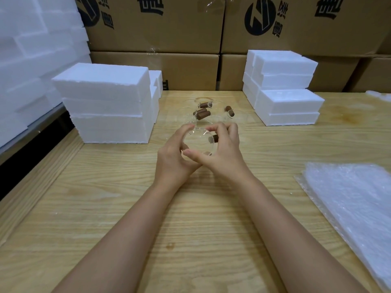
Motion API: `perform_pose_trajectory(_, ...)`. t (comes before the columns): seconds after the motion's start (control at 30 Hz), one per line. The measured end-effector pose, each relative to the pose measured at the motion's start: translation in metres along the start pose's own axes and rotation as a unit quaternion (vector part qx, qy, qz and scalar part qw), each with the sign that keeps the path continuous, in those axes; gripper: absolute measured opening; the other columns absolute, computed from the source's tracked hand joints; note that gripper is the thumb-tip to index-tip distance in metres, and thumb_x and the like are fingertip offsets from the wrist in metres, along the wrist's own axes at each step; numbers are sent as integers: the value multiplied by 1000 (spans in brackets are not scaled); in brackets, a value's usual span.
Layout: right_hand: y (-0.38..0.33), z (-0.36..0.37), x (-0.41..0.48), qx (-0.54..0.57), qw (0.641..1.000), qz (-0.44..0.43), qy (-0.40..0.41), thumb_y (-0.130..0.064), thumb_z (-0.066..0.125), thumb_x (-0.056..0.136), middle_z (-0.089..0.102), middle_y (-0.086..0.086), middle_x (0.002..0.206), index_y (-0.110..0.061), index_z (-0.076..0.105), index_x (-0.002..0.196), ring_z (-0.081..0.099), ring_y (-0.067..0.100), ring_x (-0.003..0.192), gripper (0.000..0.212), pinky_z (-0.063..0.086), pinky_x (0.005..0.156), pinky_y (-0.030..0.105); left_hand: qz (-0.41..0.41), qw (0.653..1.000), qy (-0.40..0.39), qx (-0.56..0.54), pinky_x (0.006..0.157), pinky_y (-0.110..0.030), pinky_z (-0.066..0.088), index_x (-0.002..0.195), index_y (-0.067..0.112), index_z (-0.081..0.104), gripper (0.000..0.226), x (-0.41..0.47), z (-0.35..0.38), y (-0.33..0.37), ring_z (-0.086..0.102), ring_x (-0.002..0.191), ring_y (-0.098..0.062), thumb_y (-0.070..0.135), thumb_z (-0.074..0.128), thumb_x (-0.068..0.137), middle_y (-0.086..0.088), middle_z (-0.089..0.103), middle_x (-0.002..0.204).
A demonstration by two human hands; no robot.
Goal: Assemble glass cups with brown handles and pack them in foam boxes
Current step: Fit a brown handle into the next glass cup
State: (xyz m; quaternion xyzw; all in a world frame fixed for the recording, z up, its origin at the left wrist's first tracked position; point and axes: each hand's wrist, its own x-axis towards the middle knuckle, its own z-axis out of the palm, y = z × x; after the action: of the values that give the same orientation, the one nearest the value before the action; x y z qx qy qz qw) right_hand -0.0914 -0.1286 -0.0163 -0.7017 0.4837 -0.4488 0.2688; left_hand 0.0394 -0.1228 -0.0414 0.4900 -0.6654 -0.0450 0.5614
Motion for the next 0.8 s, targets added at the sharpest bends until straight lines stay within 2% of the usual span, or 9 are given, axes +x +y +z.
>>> perform_pose_trajectory(0.07,1,-2,3,88,996,0,17,-44,78,71,38,-11,111,-32,53,99,51,-3,91,40,42,74,10,-12,1000,9,-3,65,-2,35,125,21,58,73,0,0,-2,49,64,9,24,89,59,25,46,68)
perform_pose_trajectory(0.13,2,-7,9,191,975,69,86,-46,59,90,57,0,100,-29,55,92,54,4,67,17,41,57,14,-9,1000,11,-17,66,-6,40,126,23,56,75,-1,0,-4,51,67,5,26,90,60,24,54,76)
perform_pose_trajectory(0.23,7,-15,13,208,960,180,58,-56,44,94,54,-2,55,-15,60,88,40,7,38,44,31,38,18,8,999,2,-42,72,-14,46,130,26,52,76,-1,1,-5,57,76,1,31,88,62,37,54,116)
perform_pose_trajectory(0.37,4,-6,10,244,956,127,103,-37,52,96,50,-10,47,-11,55,77,40,6,40,32,32,40,18,-38,991,-59,-117,86,-20,49,130,52,41,85,1,0,-3,60,105,-3,34,89,63,39,29,143)
perform_pose_trajectory(0.47,1,-2,10,233,956,62,169,-30,51,96,56,-9,62,-20,48,75,50,13,58,24,40,57,32,-106,960,-144,-216,91,-16,48,140,58,21,112,1,-2,-3,57,115,-1,23,91,59,43,35,136)
perform_pose_trajectory(0.57,1,-3,7,210,958,8,193,-33,48,92,58,7,76,-25,46,79,51,20,67,16,41,62,39,-230,875,-191,-380,90,-25,53,145,43,21,126,5,-8,1,67,106,-16,32,94,44,-6,58,131)
perform_pose_trajectory(0.67,2,-2,5,202,959,-5,200,-34,46,91,59,16,79,-26,46,81,49,19,66,14,42,62,39,-339,780,-192,-490,83,-32,58,137,14,44,101,9,-7,8,70,95,-29,60,83,56,-19,69,111)
perform_pose_trajectory(0.73,4,-1,4,203,958,-3,201,-35,46,91,59,20,81,-25,46,81,49,19,66,13,41,62,38,-359,787,-187,-465,77,-29,58,134,5,46,76,9,-2,9,72,90,-26,58,59,80,-15,73,99)
perform_pose_trajectory(0.8,6,-1,4,215,955,-3,203,-32,47,92,58,14,75,-24,46,82,49,17,65,13,40,63,37,-351,795,-181,-461,75,-27,58,126,7,51,63,9,0,5,72,89,-24,50,51,79,-13,74,95)
